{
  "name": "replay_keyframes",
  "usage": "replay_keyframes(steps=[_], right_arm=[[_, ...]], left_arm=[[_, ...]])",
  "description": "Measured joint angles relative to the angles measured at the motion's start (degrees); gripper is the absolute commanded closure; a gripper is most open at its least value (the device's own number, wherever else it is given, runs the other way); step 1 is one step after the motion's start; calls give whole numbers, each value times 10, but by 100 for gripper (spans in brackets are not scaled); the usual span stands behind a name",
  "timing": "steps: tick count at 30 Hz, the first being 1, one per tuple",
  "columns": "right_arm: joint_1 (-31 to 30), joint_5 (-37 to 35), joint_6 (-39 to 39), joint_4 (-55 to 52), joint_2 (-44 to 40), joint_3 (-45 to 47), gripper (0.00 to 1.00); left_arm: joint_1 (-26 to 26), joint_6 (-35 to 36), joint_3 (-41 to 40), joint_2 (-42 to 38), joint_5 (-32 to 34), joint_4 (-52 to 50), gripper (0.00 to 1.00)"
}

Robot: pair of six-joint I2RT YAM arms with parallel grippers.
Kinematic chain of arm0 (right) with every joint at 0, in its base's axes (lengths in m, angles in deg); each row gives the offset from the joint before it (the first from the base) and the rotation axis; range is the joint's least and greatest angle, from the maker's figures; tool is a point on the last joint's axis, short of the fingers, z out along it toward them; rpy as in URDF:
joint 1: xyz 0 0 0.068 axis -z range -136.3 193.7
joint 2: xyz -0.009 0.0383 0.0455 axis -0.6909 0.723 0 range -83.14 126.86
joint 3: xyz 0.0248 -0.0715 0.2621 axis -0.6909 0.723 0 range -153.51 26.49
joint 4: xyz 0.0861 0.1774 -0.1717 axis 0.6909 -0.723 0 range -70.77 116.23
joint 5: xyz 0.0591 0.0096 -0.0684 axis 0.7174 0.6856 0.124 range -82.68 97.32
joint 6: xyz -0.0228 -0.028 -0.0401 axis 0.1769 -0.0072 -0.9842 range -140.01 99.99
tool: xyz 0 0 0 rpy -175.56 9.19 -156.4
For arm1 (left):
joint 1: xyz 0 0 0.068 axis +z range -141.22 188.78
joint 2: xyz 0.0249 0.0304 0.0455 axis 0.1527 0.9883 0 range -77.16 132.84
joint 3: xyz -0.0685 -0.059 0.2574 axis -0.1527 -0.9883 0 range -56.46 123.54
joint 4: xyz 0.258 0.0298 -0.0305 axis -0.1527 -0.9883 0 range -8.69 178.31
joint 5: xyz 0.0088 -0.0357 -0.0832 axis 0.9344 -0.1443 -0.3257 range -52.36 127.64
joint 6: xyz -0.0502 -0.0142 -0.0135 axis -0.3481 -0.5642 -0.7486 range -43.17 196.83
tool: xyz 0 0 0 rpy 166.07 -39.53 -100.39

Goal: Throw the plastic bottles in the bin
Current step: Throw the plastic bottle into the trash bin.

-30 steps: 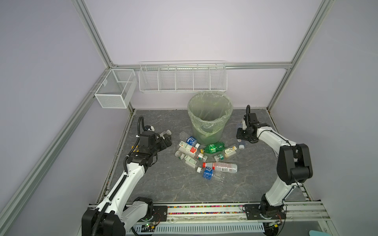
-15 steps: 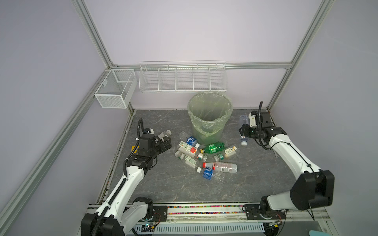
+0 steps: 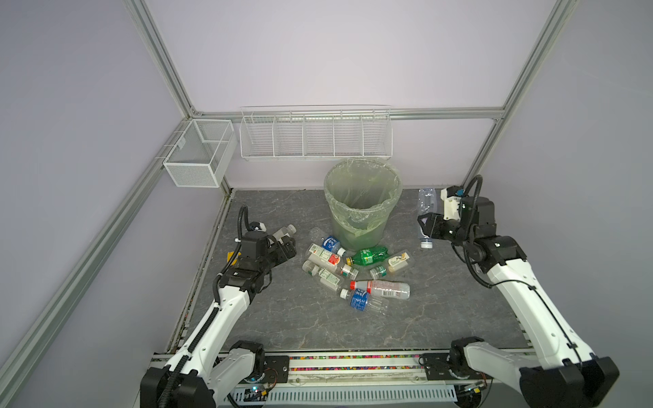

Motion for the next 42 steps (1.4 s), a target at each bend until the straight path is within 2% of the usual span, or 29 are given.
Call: replay_keyframes(steps=[7,17,24,31,34,38,39,41,42], right_arm=[[-43,5,-17,0,-37,-7,48],[-45,-7,-26,-2,-129,47,48],[-55,5,-20,3,-123,51,49],[-89,18,-9,30,-1,-64,49],[-95,8,6,36,72,-152,49],[-96,-8,28,31,195,-308,44],[-96,-8,31,32,217,-334,40],[-98,-8,38,30,266,-384,9],[-99,-8,42,27,285,-403,12]], left_arm=[[0,-1,8,12,-2,0,0],[0,-3,18,21,-2,4,0],[0,-3,19,33,-2,9,0],[0,-7,18,28,-2,9,0],[0,-14,15,19,-2,10,0],[0,-23,11,11,-12,13,0],[0,-25,10,11,-15,13,0],[0,-28,10,10,-17,13,0],[0,-29,10,9,-18,12,0]])
